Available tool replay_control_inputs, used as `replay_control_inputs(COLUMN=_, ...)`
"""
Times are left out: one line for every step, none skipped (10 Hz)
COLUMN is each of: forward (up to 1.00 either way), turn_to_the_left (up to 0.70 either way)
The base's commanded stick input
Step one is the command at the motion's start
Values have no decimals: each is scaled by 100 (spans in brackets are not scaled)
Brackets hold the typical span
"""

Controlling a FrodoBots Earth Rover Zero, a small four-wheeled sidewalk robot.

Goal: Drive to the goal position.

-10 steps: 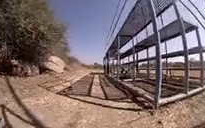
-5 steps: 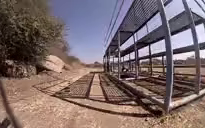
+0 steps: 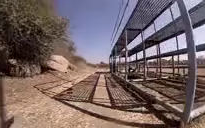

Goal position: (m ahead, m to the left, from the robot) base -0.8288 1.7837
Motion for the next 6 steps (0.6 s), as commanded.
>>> replay_control_inputs(forward=50, turn_to_the_left=0)
replay_control_inputs(forward=50, turn_to_the_left=0)
replay_control_inputs(forward=50, turn_to_the_left=0)
replay_control_inputs(forward=50, turn_to_the_left=0)
replay_control_inputs(forward=50, turn_to_the_left=0)
replay_control_inputs(forward=50, turn_to_the_left=0)
